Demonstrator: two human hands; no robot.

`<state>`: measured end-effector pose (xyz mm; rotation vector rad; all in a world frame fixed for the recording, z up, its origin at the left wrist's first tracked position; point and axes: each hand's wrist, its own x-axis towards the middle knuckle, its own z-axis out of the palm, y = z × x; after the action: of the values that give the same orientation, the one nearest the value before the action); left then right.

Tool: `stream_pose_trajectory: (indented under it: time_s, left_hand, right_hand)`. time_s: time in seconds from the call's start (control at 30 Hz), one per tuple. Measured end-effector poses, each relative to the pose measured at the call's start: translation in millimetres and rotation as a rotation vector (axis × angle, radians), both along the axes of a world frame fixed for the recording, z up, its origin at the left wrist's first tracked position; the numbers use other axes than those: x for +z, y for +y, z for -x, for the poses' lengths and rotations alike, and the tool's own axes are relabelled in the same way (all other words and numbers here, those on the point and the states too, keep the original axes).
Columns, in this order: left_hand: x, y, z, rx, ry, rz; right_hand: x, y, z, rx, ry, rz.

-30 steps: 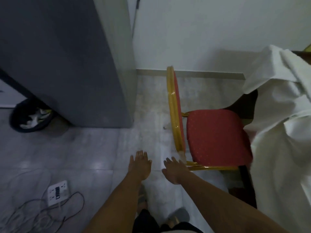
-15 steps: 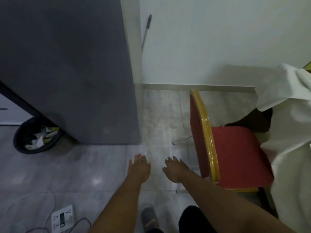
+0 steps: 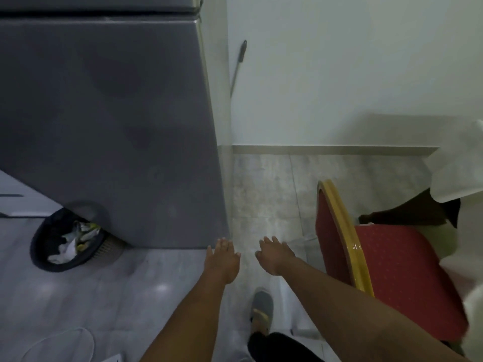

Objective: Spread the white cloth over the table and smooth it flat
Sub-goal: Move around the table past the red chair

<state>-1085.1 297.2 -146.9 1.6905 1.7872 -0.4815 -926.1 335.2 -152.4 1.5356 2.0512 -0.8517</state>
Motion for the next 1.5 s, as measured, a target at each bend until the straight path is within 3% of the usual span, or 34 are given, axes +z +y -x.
stream_pose_trajectory:
  time_s: [0.6, 0.93, 1.2, 1.5]
  left_hand:
    - [11.8, 222.7, -19.7, -0.268, -0.055, -0.048]
    - [33.7, 318.0, -89.2, -0.489, -0.004, -0.097]
    - [38.4, 370.7, -157.3, -0.634, 0.003, -0.133]
    - [44.6, 371.5, -231.3, -0.853, 0.002, -0.129]
  right_hand:
    - [31.6, 183.0, -28.0, -0.340, -0.011, -0.071]
    - [67.6, 260.5, -79.1, -0.504, -0.005, -0.198]
    - [67.1, 275.7, -139.7, -0.608, -0.016, -0.177]
    - [72.9, 238.4, -209.8, -0.777, -0.073, -0.151]
